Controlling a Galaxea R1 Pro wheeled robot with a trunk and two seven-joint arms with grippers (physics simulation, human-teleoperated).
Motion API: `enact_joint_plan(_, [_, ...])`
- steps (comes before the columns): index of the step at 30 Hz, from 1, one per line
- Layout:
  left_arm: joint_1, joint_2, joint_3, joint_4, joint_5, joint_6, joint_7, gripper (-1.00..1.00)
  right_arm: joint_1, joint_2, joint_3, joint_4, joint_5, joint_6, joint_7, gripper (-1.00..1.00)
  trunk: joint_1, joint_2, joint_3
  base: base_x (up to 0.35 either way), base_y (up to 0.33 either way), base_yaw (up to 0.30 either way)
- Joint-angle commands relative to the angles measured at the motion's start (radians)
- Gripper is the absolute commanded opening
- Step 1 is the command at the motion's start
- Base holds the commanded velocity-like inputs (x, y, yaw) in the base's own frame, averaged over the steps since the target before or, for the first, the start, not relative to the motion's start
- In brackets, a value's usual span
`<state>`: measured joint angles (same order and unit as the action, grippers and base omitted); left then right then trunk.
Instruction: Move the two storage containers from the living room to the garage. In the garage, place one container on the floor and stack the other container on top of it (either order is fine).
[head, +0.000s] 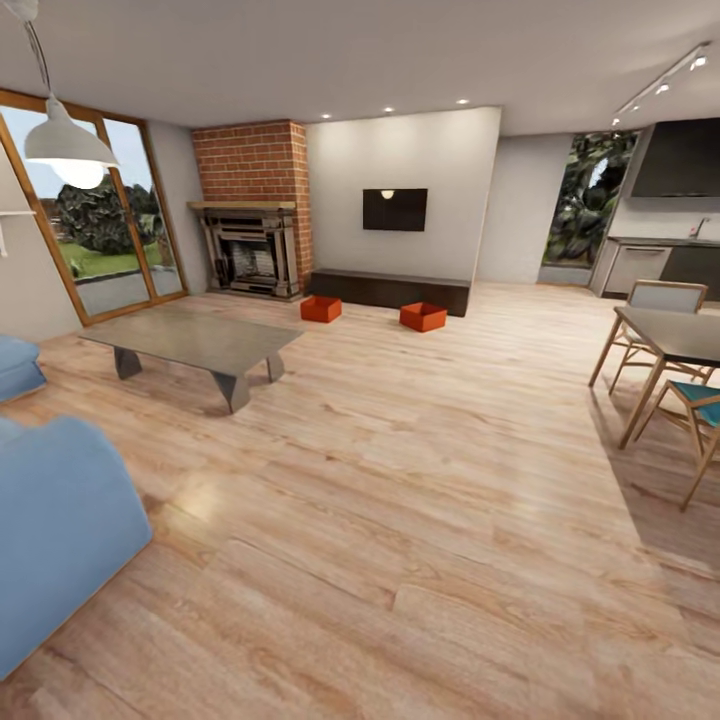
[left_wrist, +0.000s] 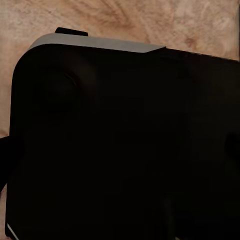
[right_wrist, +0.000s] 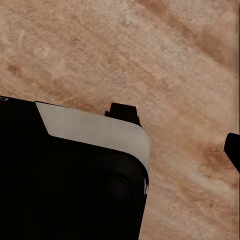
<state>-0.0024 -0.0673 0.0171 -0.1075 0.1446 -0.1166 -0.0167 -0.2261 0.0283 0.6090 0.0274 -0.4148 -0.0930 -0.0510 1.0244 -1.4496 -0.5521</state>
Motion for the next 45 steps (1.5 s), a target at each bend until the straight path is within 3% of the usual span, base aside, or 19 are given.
enact_joint_plan(1, [0.0, 0.0, 0.001, 0.0, 0.007, -0.002, -0.002, 1.0, -0.001, 0.001, 0.009, 0.003, -0.009, -0.005, -0.001, 1.0, 0.001, 0.0, -0.001, 0.337, 0.0, 0.0])
enact_joint_plan(45, [-0.001, 0.0, 0.001, 0.0, 0.007, -0.002, -0.002, 1.0, -0.001, 0.001, 0.008, 0.003, -0.01, -0.004, -0.001, 1.0, 0.001, 0.0, -0.001, 0.337, 0.0, 0.0])
